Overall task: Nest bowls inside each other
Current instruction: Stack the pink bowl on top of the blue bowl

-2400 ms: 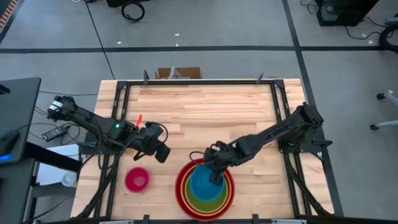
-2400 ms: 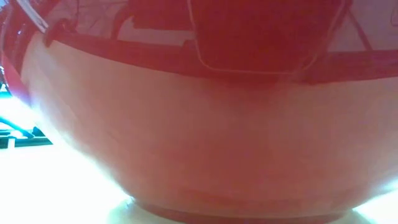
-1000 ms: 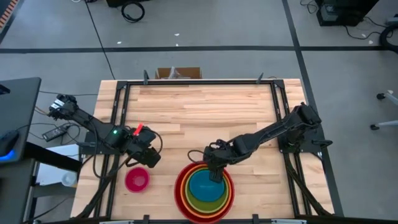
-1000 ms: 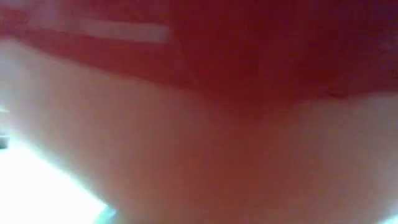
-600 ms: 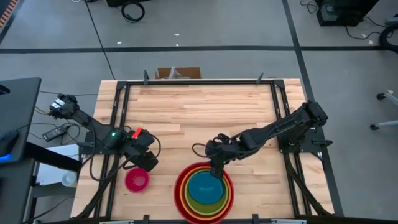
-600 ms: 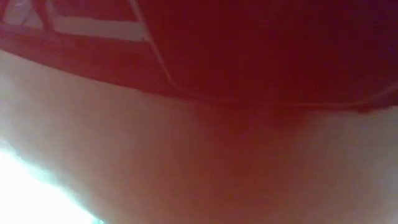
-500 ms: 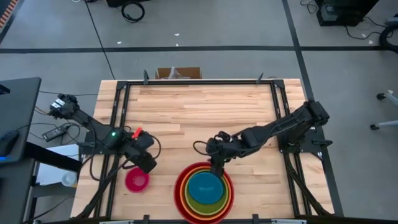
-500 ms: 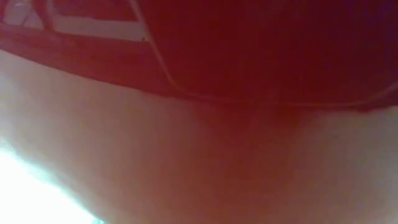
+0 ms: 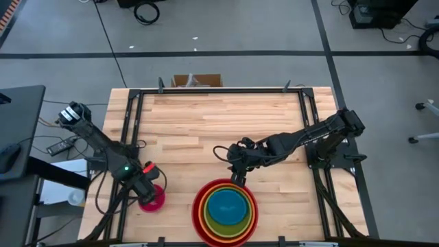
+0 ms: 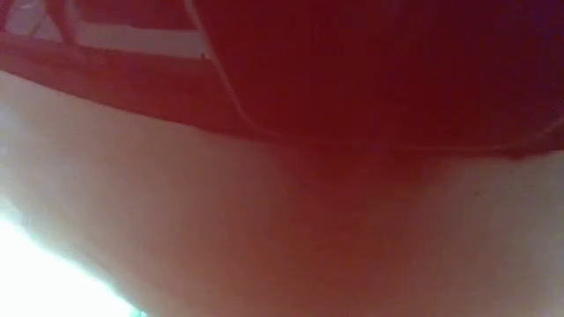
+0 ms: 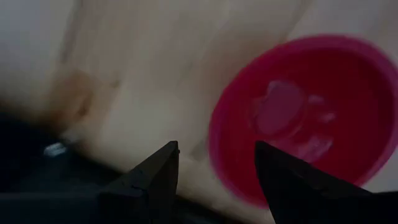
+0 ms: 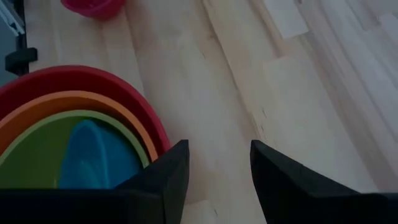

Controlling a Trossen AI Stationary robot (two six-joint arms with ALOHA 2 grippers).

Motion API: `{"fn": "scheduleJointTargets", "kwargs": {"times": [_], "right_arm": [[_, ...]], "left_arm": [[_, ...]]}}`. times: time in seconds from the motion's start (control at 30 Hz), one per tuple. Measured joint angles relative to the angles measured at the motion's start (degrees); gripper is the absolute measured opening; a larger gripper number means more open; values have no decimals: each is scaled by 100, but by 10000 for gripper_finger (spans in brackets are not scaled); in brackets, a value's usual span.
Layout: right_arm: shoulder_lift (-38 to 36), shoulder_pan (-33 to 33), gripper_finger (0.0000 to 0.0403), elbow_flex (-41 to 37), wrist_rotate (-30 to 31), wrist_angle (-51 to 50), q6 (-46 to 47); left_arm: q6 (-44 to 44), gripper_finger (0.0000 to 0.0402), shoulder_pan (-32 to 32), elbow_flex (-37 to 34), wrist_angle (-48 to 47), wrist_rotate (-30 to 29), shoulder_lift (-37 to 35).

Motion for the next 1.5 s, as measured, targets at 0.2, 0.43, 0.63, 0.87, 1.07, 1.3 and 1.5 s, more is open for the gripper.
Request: {"fn": "scheduleJointTargets", "kwargs": {"times": [0.2, 0.43, 0.63, 0.87, 1.07, 1.3, 1.5], "right_arm": [[0, -2, 174, 0, -6, -2, 0], [0, 0, 174, 0, -23, -46, 2], [0, -6, 174, 0, -143, -79, 66], [0, 235, 173, -1, -1295, 533, -672], [2, 211, 173, -321, -1736, 1009, -775], [2, 223, 164, -1027, -2587, 1927, -483], [2, 218, 149, -1424, -2651, 2118, -442]], "left_arm": [[-372, 205, 7, -617, 828, -1, -1], [-614, 120, 27, -798, 853, 30, -1], [-605, 15, 123, -772, 892, 29, -25], [-361, 14, 504, -323, 467, -160, 2], [259, 13, 989, 519, -43, -880, 2], [1155, 12, 1452, 1710, -90, -1754, -1], [1541, 12, 1598, 2072, 363, -2088, -1]]}}
